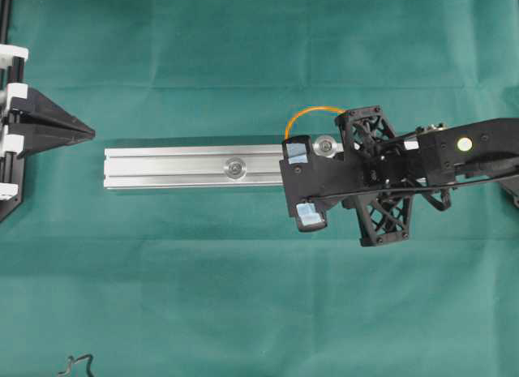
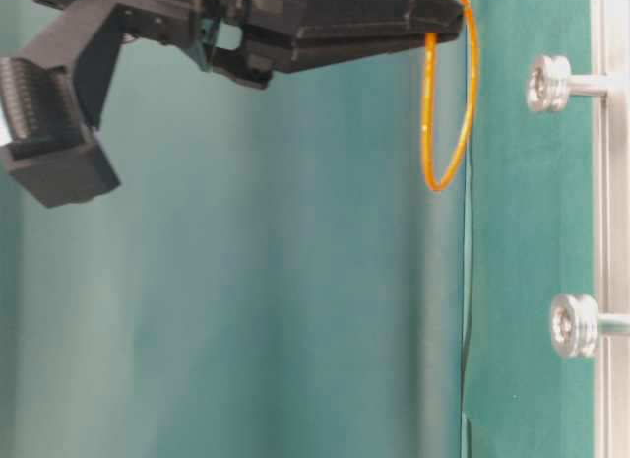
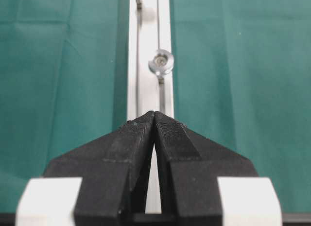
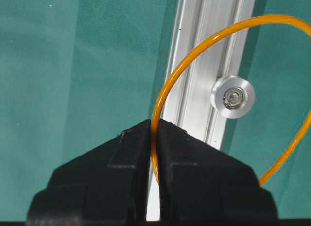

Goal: Hook the rubber onto the shaft.
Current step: 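Carry the band leftward along the rail toward the right metal post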

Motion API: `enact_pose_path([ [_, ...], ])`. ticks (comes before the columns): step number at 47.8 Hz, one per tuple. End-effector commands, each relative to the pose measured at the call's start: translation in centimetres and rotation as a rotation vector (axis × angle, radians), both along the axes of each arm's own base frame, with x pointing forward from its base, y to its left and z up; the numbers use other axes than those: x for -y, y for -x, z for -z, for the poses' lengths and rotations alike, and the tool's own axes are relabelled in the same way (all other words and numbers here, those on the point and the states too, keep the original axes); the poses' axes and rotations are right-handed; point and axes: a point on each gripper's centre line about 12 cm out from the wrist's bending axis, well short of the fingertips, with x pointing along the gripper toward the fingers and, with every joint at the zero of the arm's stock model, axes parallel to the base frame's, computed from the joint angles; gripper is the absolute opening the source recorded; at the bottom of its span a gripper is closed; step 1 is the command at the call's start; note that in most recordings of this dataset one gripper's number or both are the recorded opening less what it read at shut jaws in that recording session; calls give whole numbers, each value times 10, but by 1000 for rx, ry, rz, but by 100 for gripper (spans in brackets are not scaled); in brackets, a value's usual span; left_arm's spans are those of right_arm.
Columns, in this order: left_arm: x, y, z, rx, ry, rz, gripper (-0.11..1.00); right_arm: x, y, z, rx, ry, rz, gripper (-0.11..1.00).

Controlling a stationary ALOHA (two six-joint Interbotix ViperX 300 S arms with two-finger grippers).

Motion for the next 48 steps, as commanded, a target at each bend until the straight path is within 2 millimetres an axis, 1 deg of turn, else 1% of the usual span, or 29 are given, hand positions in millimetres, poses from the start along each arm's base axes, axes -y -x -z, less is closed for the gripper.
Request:
enact_pose_path([
  [1, 0, -3, -12, 34, -4, -1, 0, 0, -2, -2, 27, -9, 4, 6],
  [11, 0, -3, -13, 35, -4, -1, 0, -2, -4, 7, 39, -19, 1, 6],
  [22, 0, -3, -12, 34, -4, -1, 0, -2, -4, 11, 43, -20, -1, 6],
  [36, 0, -3, -12, 32, -4, -1, 0, -2, -4, 11, 45, -22, -3, 6],
  [48, 0, -3, -12, 31, -4, -1, 0, -11, -3, 11, 48, -31, -22, 6],
])
